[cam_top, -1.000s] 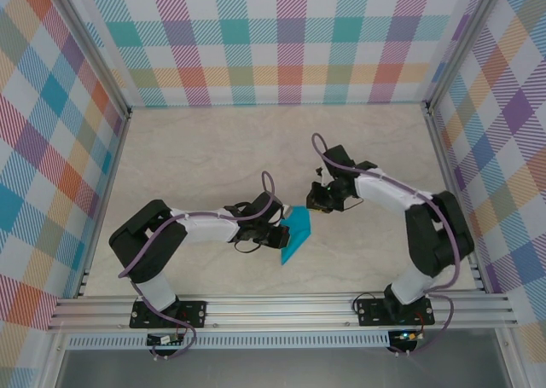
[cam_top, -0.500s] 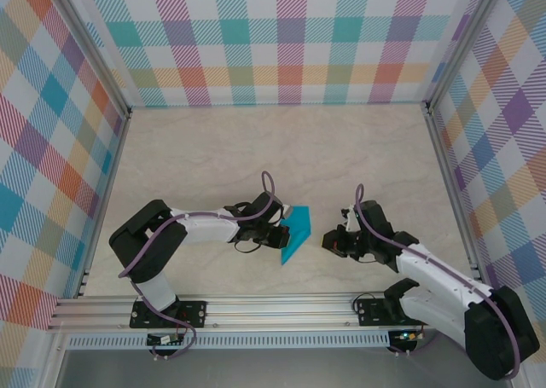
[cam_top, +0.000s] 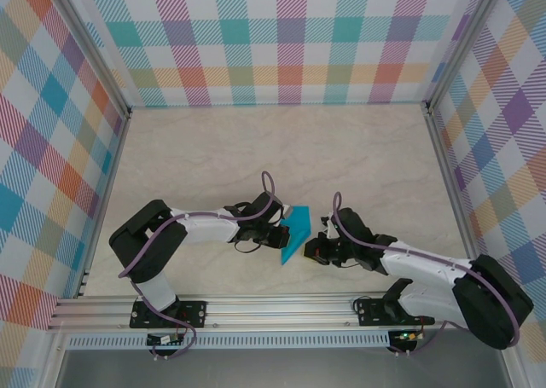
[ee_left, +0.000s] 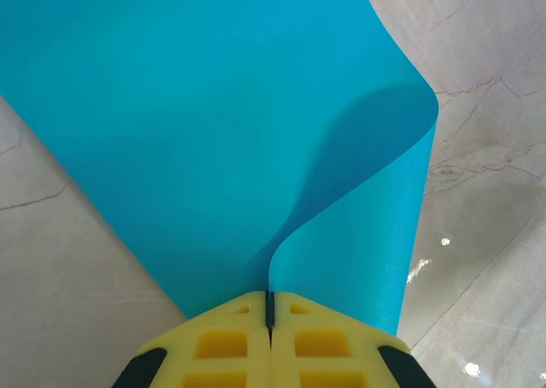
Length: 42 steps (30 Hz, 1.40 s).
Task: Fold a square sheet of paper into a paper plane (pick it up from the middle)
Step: Third fold the triangle at the center of the table.
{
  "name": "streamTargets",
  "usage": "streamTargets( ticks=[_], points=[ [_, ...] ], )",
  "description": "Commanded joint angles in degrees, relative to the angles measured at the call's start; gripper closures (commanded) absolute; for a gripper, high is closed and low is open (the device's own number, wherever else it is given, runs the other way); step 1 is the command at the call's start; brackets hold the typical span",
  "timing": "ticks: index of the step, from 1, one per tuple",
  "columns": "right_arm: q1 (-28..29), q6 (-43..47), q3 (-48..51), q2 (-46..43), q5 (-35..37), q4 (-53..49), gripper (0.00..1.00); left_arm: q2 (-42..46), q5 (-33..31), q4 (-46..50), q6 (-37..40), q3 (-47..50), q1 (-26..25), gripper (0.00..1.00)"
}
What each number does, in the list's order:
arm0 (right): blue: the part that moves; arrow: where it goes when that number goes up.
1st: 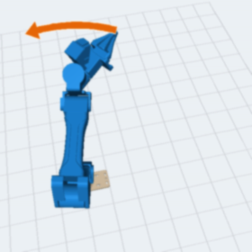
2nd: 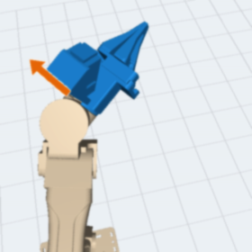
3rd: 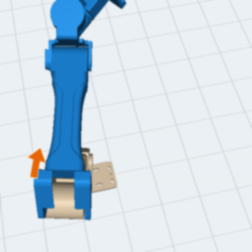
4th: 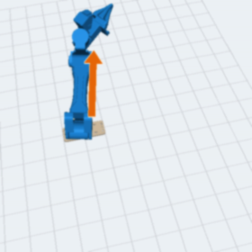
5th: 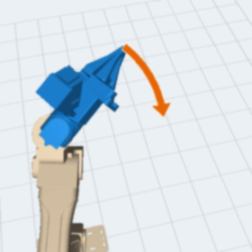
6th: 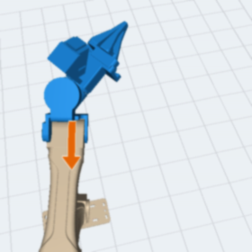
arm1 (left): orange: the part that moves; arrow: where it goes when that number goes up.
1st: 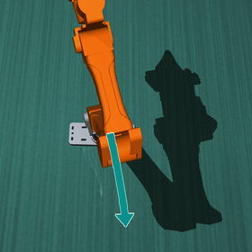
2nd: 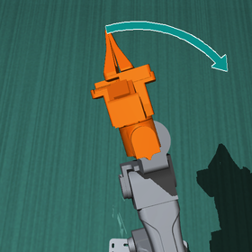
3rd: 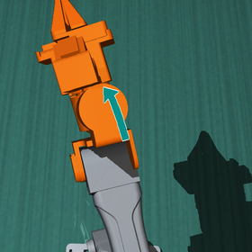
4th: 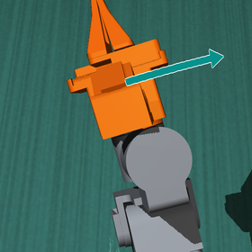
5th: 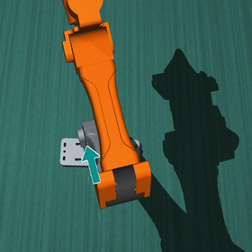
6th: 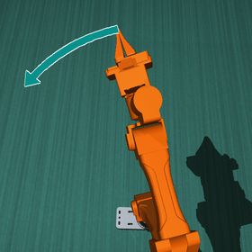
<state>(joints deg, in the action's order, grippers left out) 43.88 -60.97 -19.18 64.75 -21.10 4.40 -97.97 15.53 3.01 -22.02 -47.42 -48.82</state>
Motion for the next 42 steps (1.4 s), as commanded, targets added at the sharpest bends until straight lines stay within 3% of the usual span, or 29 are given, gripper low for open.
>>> streamTargets(
  ticks=[1, 9, 18, 42],
  points=[
    [2.63, -3.61, -0.95, 3.4, 1.98, 8.19, 1.0, -1.23, -1.47, 3.54, 0.4, 0.4, 0.48, 0.96],
    [7.39, -7.07, -1.3, 9.22, 5.44, 14.51, 1.0, -1.52, -1.57, 3.85, 0.58, 0.57, 0.47, 0.96],
    [8.95, -8.9, -3.17, 16.71, 4.48, 20.64, 1.0, -1.39, -1.48, 4.7, 1.24, 0.52, 0.46, 0.96],
    [9.12, -8.55, -1.45, 20.15, 7.64, 19.34, 1.0, -2.38, -1.18, 4.49, 1.54, 0.32, 0.45, 0.96]
  ],
)
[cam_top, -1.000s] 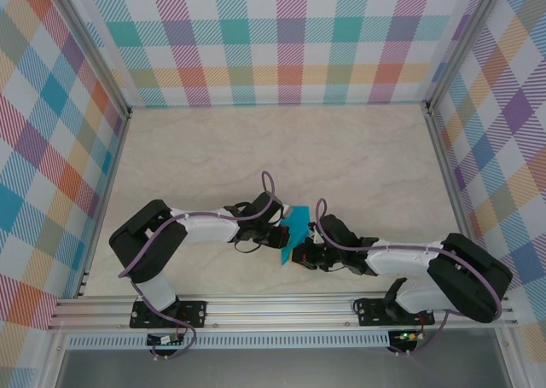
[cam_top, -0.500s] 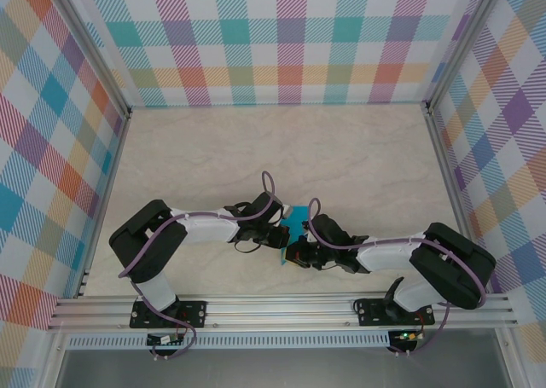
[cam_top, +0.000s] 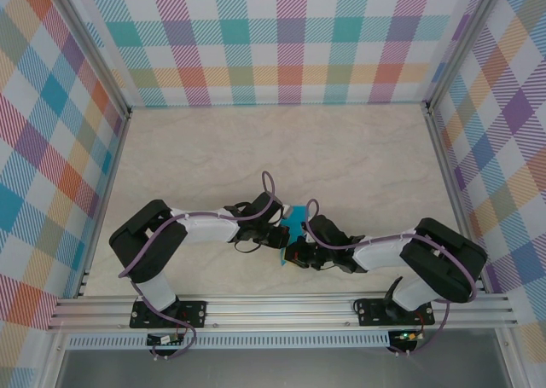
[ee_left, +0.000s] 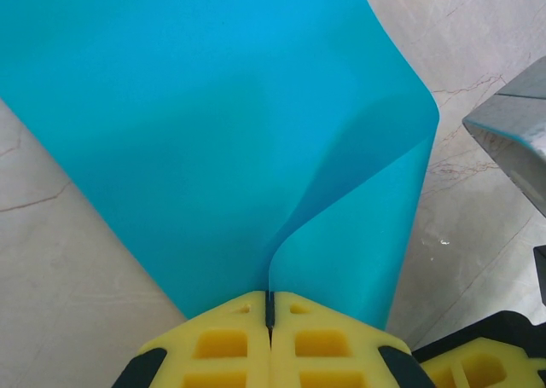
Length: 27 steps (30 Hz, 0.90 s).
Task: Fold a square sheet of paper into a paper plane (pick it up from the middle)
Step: Third fold the triangle at the center of the table.
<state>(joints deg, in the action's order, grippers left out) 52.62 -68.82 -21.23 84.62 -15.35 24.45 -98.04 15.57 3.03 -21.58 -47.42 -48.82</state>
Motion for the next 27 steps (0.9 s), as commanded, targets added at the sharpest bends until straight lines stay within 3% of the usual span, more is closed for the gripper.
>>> streamTargets(
  ticks=[1, 9, 20, 27],
  points=[
    [0.38, -0.86, 1.07, 0.44, 1.95, -0.48, 1.0, -2.27, -1.27, 4.45, 1.06, 0.35, 0.46, 0.96],
    [0.43, -1.31, 1.98, 2.45, 1.82, -1.66, 1.0, -2.65, -1.43, 5.03, 1.2, 0.08, 0.48, 0.96],
    [0.47, 0.53, 0.57, -6.44, -0.06, -3.85, 1.0, -2.38, -1.52, 5.17, 1.2, -0.06, 0.46, 0.96],
    [0.57, -0.07, 0.68, -2.2, -2.64, 1.28, 1.0, -2.59, -1.41, 5.75, 1.53, -0.71, 0.4, 0.96]
  ],
)
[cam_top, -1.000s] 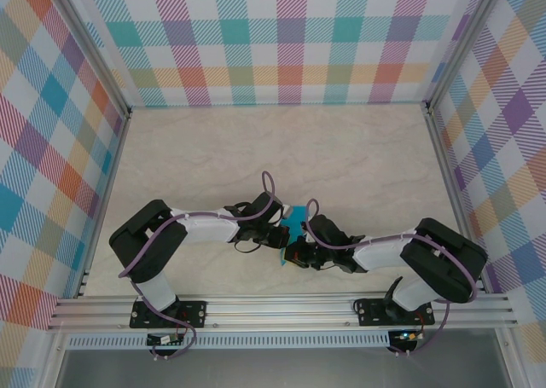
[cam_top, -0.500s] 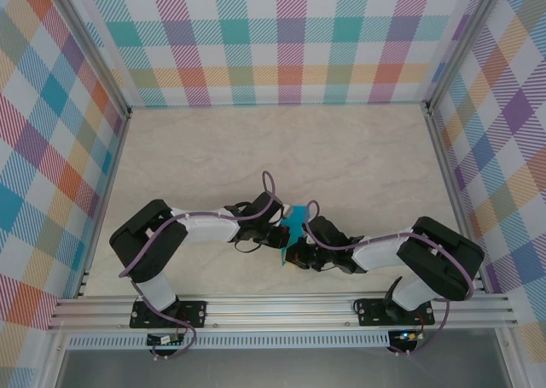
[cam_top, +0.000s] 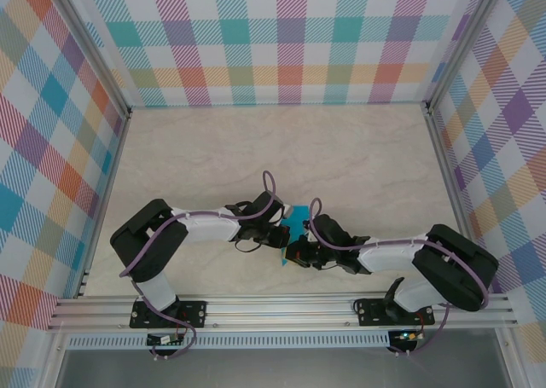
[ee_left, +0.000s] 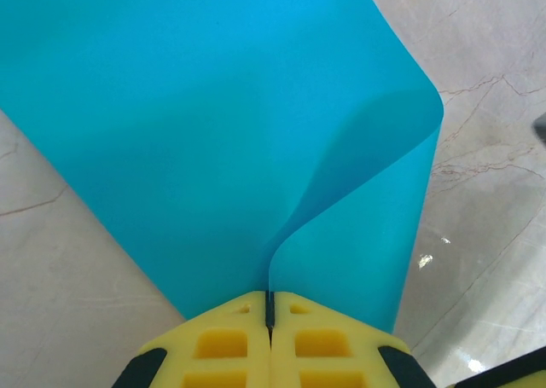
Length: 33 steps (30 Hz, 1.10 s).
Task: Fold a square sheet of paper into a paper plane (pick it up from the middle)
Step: Third fold the triangle at the center of the table.
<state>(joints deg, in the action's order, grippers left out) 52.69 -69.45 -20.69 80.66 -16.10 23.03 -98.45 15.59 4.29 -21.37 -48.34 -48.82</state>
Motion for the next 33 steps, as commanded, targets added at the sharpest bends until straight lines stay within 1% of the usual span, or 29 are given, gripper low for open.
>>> streamTargets(
  ticks=[1, 5, 11, 14, 17, 21, 26, 30, 33],
  points=[
    [0.49, 0.52, 0.06, 2.55, -2.25, 3.38, 1.0, -2.06, -1.38, 4.54, 1.25, 0.17, 0.45, 0.96],
    [0.49, 0.78, -0.67, 5.24, -3.02, 3.83, 1.0, -2.17, -1.49, 5.06, 1.64, 0.0, 0.42, 0.96],
    [0.58, 0.73, -0.72, 8.46, -1.9, 0.59, 1.0, -2.11, -1.54, 5.09, 1.68, 0.0, 0.43, 0.97],
    [0.63, 1.17, -0.91, 6.23, -0.52, -3.55, 1.0, -2.02, -1.76, 5.11, 1.68, 0.0, 0.46, 0.97],
    [0.45, 2.4, -1.37, 1.59, 0.6, -6.6, 1.0, -2.0, -1.8, 5.24, 1.68, -0.04, 0.47, 0.97],
    [-1.24, 4.34, -1.9, -3.54, 0.98, -9.2, 1.0, -1.85, -1.94, 5.64, 1.72, -0.17, 0.43, 0.97],
    [-4.91, 5.29, -1.78, -4.43, -1.57, -7.06, 1.0, -1.78, -1.97, 5.72, 1.68, -0.01, 0.46, 0.97],
    [-5.22, 5.39, -3.3, -1.18, -3.71, -4.23, 1.0, -1.9, -1.9, 5.86, 1.72, -0.26, 0.41, 0.97],
    [-5.4, 5.11, -3.57, 1.03, -3.51, -3.13, 1.0, -1.82, -1.97, 5.92, 1.68, -0.26, 0.4, 0.97]
  ],
)
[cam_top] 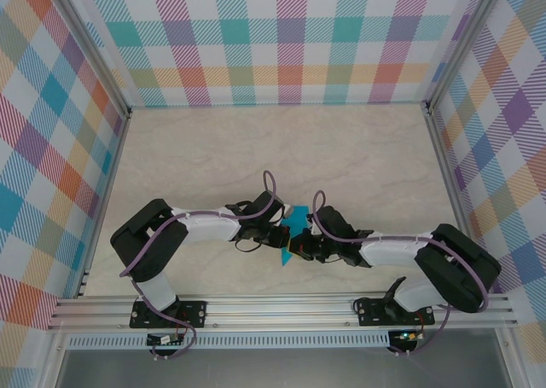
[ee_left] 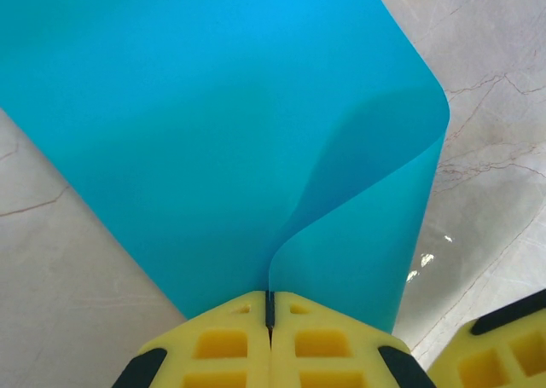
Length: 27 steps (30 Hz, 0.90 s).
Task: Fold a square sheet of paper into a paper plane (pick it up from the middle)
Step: Third fold the triangle at the center of the table.
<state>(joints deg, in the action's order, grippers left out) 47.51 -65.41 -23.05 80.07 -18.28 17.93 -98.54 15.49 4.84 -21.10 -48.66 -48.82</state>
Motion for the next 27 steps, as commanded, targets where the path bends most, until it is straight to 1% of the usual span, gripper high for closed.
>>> streamTargets(
  ticks=[1, 9, 12, 15, 19, 23, 27],
  points=[
    [-0.38, 1.16, -0.99, 2.38, -1.23, 2.38, 1.0, -1.73, -1.87, 5.35, 1.42, 0.09, 0.41, 0.97],
    [-0.7, 1.13, 0.52, 5.99, 1.14, 0.69, 1.0, -1.77, -1.94, 5.69, 1.75, -0.06, 0.43, 0.97],
    [-0.81, 1.14, 0.65, 3.86, 1.66, -0.78, 1.0, -1.61, -2.21, 5.96, 1.77, -0.16, 0.47, 0.97],
    [-1.25, 2.25, -0.19, -0.23, 1.66, -3.36, 1.0, -1.66, -2.17, 5.99, 1.77, -0.33, 0.44, 0.97],
    [-3.65, 3.8, -0.68, -4.44, 0.82, -5.69, 1.0, -1.8, -1.97, 6.23, 1.81, -0.97, 0.46, 0.97],
    [-6.74, 4.63, -0.16, -4.3, -1.83, -3.77, 1.0, -1.92, -1.86, 6.56, 1.86, -1.43, 0.45, 0.96],
    [-7.75, 5.63, -0.92, -2.85, -3.11, -3.06, 1.0, -2.11, -1.77, 6.76, 2.12, -1.83, 0.44, 0.96]
  ],
)
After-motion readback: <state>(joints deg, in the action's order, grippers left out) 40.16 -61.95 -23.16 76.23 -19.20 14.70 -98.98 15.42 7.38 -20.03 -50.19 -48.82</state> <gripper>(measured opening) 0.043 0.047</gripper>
